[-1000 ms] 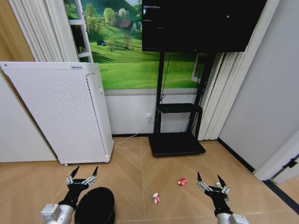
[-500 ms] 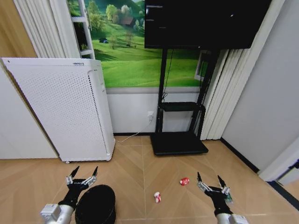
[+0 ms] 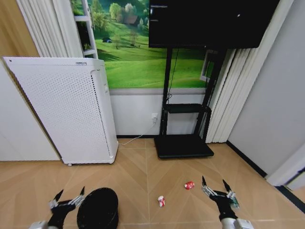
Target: Pick up the trash bin and place the garbage on the floor into it.
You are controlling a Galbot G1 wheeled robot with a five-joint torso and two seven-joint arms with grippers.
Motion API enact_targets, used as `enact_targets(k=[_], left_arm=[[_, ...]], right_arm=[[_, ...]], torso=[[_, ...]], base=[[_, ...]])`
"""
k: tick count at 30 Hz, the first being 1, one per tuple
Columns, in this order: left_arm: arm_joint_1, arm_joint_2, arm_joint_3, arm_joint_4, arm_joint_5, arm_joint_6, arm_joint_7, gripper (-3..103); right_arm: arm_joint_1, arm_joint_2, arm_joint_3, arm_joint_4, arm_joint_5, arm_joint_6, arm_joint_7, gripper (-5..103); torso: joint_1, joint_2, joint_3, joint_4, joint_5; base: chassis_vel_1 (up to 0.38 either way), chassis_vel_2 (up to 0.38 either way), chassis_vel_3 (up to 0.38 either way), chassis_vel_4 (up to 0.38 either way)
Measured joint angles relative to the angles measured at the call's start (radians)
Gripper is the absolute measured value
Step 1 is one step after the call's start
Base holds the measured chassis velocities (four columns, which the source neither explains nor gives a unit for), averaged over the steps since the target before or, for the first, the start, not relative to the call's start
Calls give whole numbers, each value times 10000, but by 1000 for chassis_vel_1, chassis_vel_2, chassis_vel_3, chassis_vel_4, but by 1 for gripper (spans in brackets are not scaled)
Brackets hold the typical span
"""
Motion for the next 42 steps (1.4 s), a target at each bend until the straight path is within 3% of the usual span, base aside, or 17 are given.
enact_targets(k=[1,2,4,9,16,22,30,35,38,40,42], left_arm=[[37,85,-296,167,-746,351,-168,100],[37,85,-296,167,-746,351,-168,100],[-67,236,-446,420,-1526,851,-360,100],[-404,417,-177,1028,-2330,1611,-561,100],[-1168,623,525,1916,-2482,2080,-607,100],[-1760,862,898,2527,-2347,2093,-219,100],[-2178,1061,1467,3141,-2020,2817,-78,96],[-2234,1052,1568,3219,-1876,2884,18,82],[-2261,1022,1611,3275,-1744,2915,64,66],[-2270,1014,1616,3306,-1721,2915,71,66],[-2281,1009,1617,3387,-1682,2916,136,55]], right_arm=[[79,5,-56,-89,14,3,4,100],[79,5,-56,-89,14,3,4,100],[167,16,-164,-173,15,4,5,100],[209,-9,-263,-230,13,3,1,100],[208,-172,-251,-259,65,3,-4,100],[182,-192,-243,-279,84,3,-3,100],[166,-286,-159,-279,188,-5,17,100],[157,-267,-151,-279,199,-8,28,100],[153,-204,-165,-277,191,-9,33,100],[153,-197,-167,-277,189,-9,33,100],[156,-189,-168,-277,185,-9,34,100]], torso=[[2,7,6,-1,1],[2,7,6,-1,1],[7,17,15,-3,0],[11,31,26,-5,-2],[16,47,38,-5,3],[18,57,45,-4,1],[21,68,53,-2,0],[22,72,56,-3,1],[23,75,58,-2,1],[23,75,59,-3,0],[23,78,60,-3,0]], base=[[0,0,0,0],[0,0,0,0],[0,0,0,0],[0,0,0,0],[0,0,0,0],[0,0,0,0],[0,0,0,0],[0,0,0,0],[0,0,0,0],[0,0,0,0],[0,0,0,0]])
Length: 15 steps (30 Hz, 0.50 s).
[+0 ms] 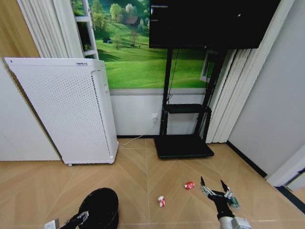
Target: Pick up the trash bin and place the garbage on the floor into it.
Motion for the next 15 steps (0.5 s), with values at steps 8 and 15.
enact_targets(k=[8,15], left_arm=[[44,-71,-72,118,232,-248,402,23],[145,-19,-303,-136,303,-914,1371,7]], right_arm=[[15,14,55,-90,-94,-125,455,100],[27,8,73,-104,-201,-389,586,100]], torso=[[1,3,3,0,-1],[1,5,4,-2,-1]], base=[[0,0,0,0],[0,0,0,0]])
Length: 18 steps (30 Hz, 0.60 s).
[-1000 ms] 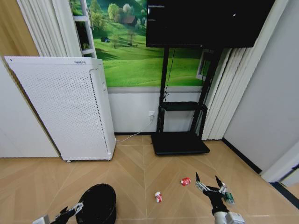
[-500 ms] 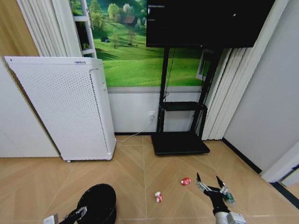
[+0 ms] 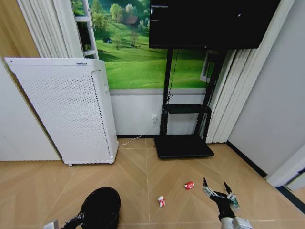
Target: Pick up the trash bin and place the garbage on the floor into it.
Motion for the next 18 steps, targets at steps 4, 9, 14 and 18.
enact_targets(k=[4,9,14,18], left_arm=[[29,17,-131,-166,-5,-365,314,7],[314,246,-706,-759,138,-933,963,7],[301,114,-1479,-1046,347,-1615,715,7],[346,31,-1823,-1066,310,-1957,421,7]], right_arm=[[0,-9,0,17,-57,-83,-1,100],[37,-126,-12,49,-91,-127,-83,100],[63,-146,-119,44,-96,-144,-101,100],[94,-146,-245,-12,-146,-145,-129,100]], torso=[[1,0,1,3,0],[1,2,1,3,0],[1,3,2,2,2],[1,4,2,2,2]], base=[[0,0,0,0],[0,0,0,0],[0,0,0,0],[56,53,-52,-58]])
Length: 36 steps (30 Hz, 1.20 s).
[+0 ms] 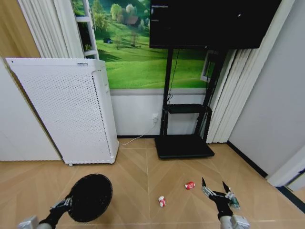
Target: Pick up the trash bin and place the garbage on the floor into it.
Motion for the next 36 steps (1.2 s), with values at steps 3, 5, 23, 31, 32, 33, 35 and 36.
enact_targets(k=[3,5,23,31,32,33,35,36], left_arm=[[139,-9,-106,-23,-142,-36,-85,7],[185,-9,-135,-36,-158,-70,-75,7],[405,-23,86,-655,-394,102,-270,7],[414,183,-105,-817,-1018,-267,-562,7],[425,193,-136,-847,-1085,-323,-617,7],[427,193,-142,-856,-1121,-361,-644,7],[424,188,-141,-861,-1188,-436,-678,7],[399,184,-110,-861,-1261,-535,-704,7]], right_arm=[[39,-2,-105,-90,-47,12,-5,100],[64,-10,-149,-142,-62,13,-5,100],[2295,-1402,-1652,-2935,259,-244,-129,100],[3786,-1956,-2953,-5504,266,-1233,84,100],[3986,-2007,-3165,-5927,259,-1430,89,100],[4096,-2018,-3304,-6169,268,-1510,105,100],[4270,-2021,-3522,-6541,274,-1717,174,100],[4388,-2018,-3665,-6815,265,-1892,258,100]], torso=[[0,0,0,0,-3],[0,1,0,0,-1],[0,1,2,5,-1],[2,1,3,-4,3],[1,2,3,-5,1],[1,1,2,-2,-2],[1,1,2,0,-1],[1,2,2,4,1]], base=[[129,122,-132,-132],[173,174,-152,-159],[177,164,-157,-176],[-59,-33,50,28],[0,0,0,0],[0,0,0,0],[0,0,0,0],[52,8,-31,-4]])
